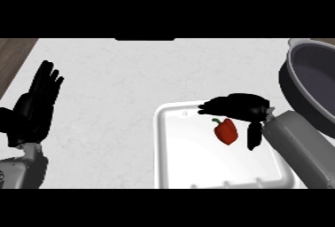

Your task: Pick the bell pepper from the tray and place it in the pot

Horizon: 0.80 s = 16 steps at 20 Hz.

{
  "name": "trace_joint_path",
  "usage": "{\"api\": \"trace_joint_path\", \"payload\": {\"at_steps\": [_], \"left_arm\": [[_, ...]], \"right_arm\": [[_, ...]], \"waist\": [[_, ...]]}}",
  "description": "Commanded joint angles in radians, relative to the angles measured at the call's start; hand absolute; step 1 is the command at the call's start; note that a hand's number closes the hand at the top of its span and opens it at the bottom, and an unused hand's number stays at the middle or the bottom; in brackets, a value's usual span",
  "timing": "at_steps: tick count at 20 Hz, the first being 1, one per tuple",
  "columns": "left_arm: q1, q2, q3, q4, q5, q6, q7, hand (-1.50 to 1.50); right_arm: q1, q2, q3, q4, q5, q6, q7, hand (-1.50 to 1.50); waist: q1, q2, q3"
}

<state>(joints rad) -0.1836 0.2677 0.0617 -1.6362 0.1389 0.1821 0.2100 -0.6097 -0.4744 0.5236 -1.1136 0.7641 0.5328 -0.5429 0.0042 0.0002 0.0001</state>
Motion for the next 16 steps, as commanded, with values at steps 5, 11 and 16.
{"api": "trace_joint_path", "payload": {"at_steps": [5,11,16], "left_arm": [[-0.01,-0.03,0.004,0.017,-0.043,-0.012,-0.012,0.0],[-0.053,-0.057,-0.002,0.029,-0.078,0.016,0.0,0.0],[0.004,-0.038,0.024,0.012,-0.027,-0.054,-0.027,0.0]], "right_arm": [[0.0,0.076,-0.058,0.087,0.136,-0.012,-0.025,-1.5],[-0.008,0.155,-0.077,0.241,0.211,-0.106,-0.056,-1.5],[-0.042,0.152,-0.023,0.271,0.29,-0.214,-0.205,1.5]], "waist": [[0.0,0.0,0.0],[0.0,0.001,0.0],[0.009,0.003,0.0]]}}
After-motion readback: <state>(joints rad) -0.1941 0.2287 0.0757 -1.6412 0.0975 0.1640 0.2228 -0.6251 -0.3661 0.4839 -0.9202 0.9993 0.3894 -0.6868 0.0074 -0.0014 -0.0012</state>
